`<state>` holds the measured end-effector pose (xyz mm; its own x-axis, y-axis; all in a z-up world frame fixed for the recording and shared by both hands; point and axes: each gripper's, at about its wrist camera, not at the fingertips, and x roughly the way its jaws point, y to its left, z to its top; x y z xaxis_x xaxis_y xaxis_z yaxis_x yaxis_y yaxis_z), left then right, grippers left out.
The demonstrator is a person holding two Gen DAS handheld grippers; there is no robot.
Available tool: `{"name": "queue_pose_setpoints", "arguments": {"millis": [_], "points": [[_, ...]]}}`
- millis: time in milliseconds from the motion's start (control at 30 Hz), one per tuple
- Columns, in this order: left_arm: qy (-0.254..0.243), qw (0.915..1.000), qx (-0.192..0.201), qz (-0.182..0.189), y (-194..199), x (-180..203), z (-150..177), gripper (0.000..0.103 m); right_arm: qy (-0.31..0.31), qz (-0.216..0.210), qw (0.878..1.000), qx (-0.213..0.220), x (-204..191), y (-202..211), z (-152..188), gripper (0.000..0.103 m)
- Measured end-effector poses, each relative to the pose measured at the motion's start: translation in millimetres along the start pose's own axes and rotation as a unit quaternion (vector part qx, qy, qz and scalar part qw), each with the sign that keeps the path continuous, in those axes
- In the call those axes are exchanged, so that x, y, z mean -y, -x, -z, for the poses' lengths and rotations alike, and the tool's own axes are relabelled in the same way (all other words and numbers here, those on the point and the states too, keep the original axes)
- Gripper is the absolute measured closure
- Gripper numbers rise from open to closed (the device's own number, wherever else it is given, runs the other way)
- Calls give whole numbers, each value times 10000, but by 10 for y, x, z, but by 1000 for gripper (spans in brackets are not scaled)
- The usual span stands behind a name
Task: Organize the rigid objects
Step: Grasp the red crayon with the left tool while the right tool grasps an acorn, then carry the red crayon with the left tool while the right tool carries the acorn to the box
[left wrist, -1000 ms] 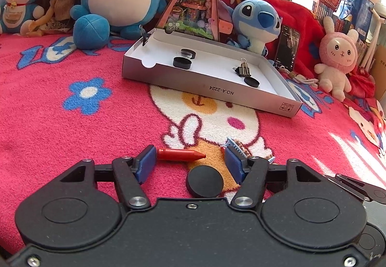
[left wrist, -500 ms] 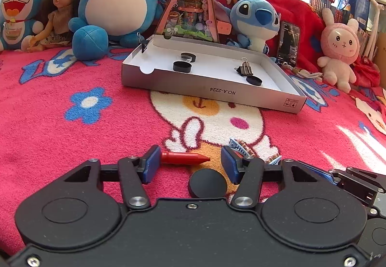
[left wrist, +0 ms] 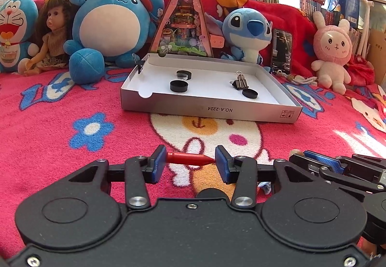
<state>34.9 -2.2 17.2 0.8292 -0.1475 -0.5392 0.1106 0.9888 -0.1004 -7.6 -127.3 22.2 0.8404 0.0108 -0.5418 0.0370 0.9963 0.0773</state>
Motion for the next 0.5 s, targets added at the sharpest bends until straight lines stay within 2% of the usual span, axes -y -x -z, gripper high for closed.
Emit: {"name": "queue_pose_setpoints", "arguments": {"millis": [500], "points": [[3,9995,154,265,-139,-26,-400,61,-325,450,9984,117,135,-171,-331,81]]}}
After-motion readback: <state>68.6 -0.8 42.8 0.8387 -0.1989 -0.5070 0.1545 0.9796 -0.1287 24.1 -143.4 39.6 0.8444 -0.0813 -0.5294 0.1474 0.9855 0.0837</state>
